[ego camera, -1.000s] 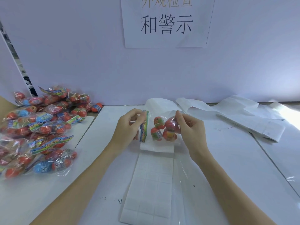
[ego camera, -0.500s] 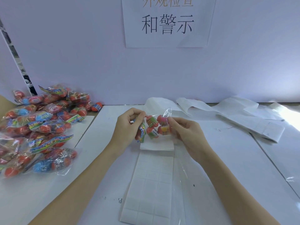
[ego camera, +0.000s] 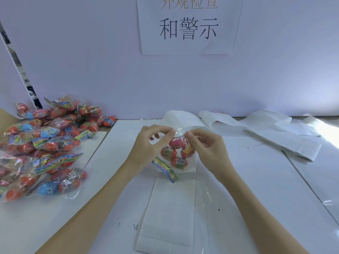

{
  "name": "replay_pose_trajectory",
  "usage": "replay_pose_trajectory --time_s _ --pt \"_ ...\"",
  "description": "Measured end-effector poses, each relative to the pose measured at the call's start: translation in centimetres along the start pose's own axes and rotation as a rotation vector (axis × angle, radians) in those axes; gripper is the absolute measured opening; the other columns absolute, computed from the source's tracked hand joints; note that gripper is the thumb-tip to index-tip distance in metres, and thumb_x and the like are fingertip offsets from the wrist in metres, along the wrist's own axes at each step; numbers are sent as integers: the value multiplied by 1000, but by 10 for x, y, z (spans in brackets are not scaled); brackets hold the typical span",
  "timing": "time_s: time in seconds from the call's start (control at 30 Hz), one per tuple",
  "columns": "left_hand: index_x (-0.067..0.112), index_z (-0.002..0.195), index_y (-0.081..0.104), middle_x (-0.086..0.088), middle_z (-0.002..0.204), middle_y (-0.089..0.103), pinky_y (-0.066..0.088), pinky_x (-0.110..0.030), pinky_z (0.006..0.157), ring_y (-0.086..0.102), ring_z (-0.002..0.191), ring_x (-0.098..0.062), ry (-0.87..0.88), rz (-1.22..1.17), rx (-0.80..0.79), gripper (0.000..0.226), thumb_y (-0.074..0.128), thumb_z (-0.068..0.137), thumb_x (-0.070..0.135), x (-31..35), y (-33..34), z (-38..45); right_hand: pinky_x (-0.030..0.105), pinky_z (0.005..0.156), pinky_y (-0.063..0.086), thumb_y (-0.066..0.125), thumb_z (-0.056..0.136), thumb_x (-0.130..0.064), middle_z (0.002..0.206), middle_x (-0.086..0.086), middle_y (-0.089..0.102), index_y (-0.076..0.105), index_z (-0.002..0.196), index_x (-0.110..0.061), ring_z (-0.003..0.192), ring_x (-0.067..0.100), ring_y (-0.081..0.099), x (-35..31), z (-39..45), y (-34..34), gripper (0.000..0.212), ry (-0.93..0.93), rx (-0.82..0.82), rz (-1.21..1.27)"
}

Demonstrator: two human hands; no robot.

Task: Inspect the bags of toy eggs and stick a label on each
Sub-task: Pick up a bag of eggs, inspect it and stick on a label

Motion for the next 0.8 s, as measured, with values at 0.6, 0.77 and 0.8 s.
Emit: replay_pose_trajectory --time_s 0.6,0.77,0.8 --pt "15 79 70 2 71 67 46 -17 67 55 68 -11 -128 -172 19 23 71 98 28 -5 -10 5 28 85 59 63 103 -17 91 2 81 81 89 -13 86 16 75 16 2 -7 22 156 44 54" --pt "24 75 71 6 69 68 47 -17 63 56 63 -8 -88 -117 138 22 74 96 28 -6 -15 7 18 75 53 67 100 -16 77 -6 76 80 80 -22 74 10 69 10 1 -8 25 51 151 -76" --pt "26 75 72 7 71 68 47 -17 62 54 62 -7 -85 -117 147 21 74 96 30 -6 -16 7 18 70 51 68 99 -18 72 -6 73 80 80 -25 68 9 65 8 0 -8 23 26 181 -137"
Point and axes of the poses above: each hand's wrist, its own z-axis towards the middle knuckle, its own y-axis out of the palm, x = y × z, the point moved 5 cm from there along z, towards the middle knuckle
